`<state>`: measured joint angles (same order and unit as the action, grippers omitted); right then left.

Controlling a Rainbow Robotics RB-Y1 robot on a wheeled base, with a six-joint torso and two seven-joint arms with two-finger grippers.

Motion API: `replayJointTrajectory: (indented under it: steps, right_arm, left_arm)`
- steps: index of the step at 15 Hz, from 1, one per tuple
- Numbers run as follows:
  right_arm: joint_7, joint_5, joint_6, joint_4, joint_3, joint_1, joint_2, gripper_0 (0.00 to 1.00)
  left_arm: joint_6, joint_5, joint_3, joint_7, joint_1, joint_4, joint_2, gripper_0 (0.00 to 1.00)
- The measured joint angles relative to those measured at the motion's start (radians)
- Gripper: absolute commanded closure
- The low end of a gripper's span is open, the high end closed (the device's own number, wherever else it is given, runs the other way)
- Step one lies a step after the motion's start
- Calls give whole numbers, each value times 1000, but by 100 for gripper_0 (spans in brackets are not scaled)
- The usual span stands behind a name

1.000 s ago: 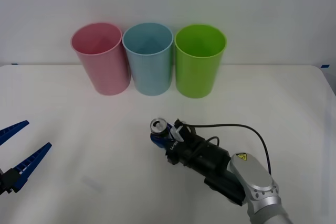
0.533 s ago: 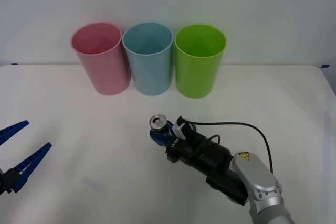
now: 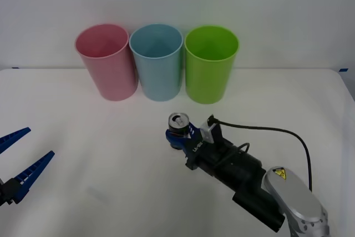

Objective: Grasp the object on the table and drop it into the matching bin: aluminum can to the light blue bin, PET bottle to the pink bin.

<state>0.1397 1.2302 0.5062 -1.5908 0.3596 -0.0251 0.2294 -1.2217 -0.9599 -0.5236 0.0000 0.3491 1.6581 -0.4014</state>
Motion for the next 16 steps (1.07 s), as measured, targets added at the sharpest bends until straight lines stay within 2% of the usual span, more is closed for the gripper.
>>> replayJointTrajectory:
  steps: [3,7,11,14,16]
  right_arm:
    - [-110,-11,-70,-149,40,38,78,100]
    - [-222,-12,-75,-278,23,57,138,100]
    - [-276,-12,-74,-356,-29,50,155,100]
    - [-303,-12,-86,-366,-53,8,155,100]
    - [-363,0,-118,-365,-54,-34,154,100]
  left_arm:
    - [0,0,0,0,0,0,0,0]
    - [0,0,0,0,0,0,0,0]
    - [0,0,0,0,0,0,0,0]
    - [0,0,0,0,0,0,0,0]
    - [0,0,0,0,0,0,0,0]
